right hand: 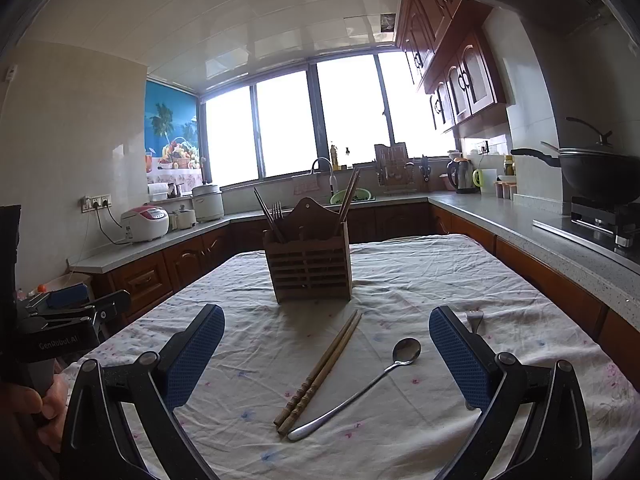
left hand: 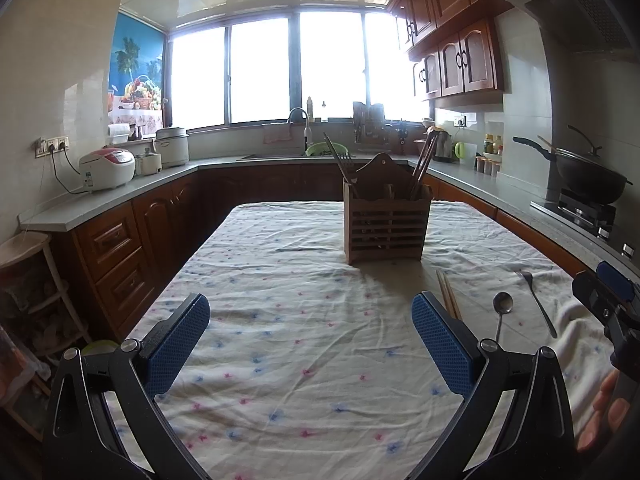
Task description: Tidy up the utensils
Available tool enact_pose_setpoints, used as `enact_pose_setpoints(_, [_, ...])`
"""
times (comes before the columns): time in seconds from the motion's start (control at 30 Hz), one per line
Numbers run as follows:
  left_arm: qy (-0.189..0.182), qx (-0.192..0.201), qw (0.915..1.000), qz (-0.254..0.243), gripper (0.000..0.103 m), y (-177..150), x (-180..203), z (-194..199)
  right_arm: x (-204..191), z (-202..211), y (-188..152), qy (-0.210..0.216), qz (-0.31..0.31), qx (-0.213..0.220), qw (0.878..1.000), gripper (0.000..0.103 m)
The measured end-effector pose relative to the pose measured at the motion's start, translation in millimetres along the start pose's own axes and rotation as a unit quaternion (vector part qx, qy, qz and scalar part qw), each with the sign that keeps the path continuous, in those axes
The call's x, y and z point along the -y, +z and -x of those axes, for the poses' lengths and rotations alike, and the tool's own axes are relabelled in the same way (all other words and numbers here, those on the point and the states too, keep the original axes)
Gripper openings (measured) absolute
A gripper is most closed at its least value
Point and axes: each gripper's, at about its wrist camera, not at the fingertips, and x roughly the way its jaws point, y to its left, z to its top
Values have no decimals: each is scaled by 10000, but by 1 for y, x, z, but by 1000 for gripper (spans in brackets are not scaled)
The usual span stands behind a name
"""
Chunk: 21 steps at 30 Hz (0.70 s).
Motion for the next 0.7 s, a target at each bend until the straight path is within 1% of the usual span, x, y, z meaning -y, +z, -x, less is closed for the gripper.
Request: enact_pose_setpoints(0.7, [-93, -60, 9999, -6, 103, 7, 5, -10, 5, -9, 2, -20, -117, -99, 9999, 103])
